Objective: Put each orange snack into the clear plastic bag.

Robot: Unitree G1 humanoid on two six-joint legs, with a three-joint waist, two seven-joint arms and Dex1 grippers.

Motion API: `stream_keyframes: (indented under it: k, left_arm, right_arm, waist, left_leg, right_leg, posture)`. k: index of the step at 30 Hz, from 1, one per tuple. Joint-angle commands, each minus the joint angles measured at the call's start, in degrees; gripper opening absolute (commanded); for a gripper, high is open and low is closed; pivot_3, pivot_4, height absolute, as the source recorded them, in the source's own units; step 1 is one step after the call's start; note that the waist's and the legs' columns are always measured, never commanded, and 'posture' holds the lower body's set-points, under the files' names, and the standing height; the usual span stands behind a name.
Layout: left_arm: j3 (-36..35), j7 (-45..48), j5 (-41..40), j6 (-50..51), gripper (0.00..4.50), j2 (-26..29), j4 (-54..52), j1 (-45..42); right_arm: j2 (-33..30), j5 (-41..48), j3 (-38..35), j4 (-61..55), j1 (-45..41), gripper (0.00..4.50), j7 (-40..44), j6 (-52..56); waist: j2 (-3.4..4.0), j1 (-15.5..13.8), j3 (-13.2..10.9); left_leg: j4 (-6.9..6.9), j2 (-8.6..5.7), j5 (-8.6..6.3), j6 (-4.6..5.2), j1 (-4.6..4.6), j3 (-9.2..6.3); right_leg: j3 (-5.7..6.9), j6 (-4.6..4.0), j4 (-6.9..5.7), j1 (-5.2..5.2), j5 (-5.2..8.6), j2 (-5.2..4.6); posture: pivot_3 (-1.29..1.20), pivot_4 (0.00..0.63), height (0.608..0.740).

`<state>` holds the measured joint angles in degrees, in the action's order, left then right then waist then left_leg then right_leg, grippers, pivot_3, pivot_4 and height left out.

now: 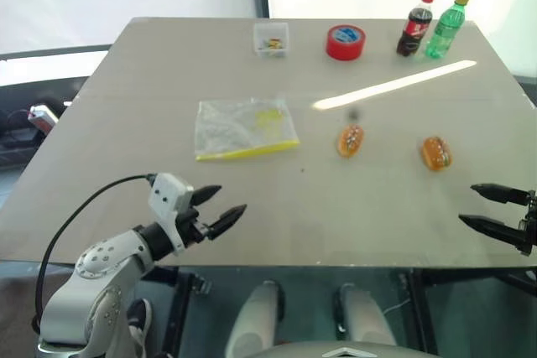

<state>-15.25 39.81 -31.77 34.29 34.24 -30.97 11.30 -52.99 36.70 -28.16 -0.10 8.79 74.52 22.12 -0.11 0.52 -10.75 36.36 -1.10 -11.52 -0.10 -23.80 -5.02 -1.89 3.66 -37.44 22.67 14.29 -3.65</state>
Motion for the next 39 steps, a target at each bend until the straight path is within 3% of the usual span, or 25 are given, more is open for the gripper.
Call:
stream_keyframes:
  k: [1,10,32,39]
  left_arm:
    - [-0.7,0.5,-1.3,-1.0,4.03,0.1,-0.2,-1.3]
    - [1.0,2.3,-1.2,-3.1,4.03,-0.1,3.9,-3.8]
    - [1.3,3.9,-3.4,-1.9,4.03,0.7,4.5,-3.8]
    - [-4.9,-4.1,-8.6,2.6,4.03,-2.3,12.3,-12.9]
  right_arm:
    - [-0.4,-0.4,-0.2,-0.7,-2.2,4.50,-0.3,-1.4]
    - [3.4,-1.3,-0.5,-4.2,-2.2,4.50,-5.4,-2.6]
    - [1.9,1.2,-3.7,-9.2,1.5,4.50,-6.7,2.4]
    - [4.1,3.3,-3.3,-16.6,0.8,4.50,-10.9,3.4]
  waist:
    - [0.00,0.0,0.0]
    - [0.00,0.0,0.0]
    - [-0.01,0.0,0.0]
    - [-0.02,-0.1,0.0]
  left_leg:
    - [0.00,0.00,0.00,0.00,0.00,0.00]
    - [0.03,0.08,0.00,0.00,0.06,0.03]
    - [0.03,0.10,0.00,0.00,0.06,0.08]
    - [0.05,0.12,0.01,0.00,0.08,0.04]
  right_leg:
    - [0.00,0.00,0.00,0.00,0.00,0.00]
    - [-0.04,0.14,-0.08,0.00,0.08,0.07]
    - [-0.09,0.13,-0.08,0.00,0.08,0.08]
    - [-0.06,0.16,-0.15,0.00,0.08,0.13]
  posture:
    - [0.00,0.150,0.740]
    - [0.00,0.150,0.740]
    - [0.00,0.150,0.740]
    - [0.00,0.150,0.740]
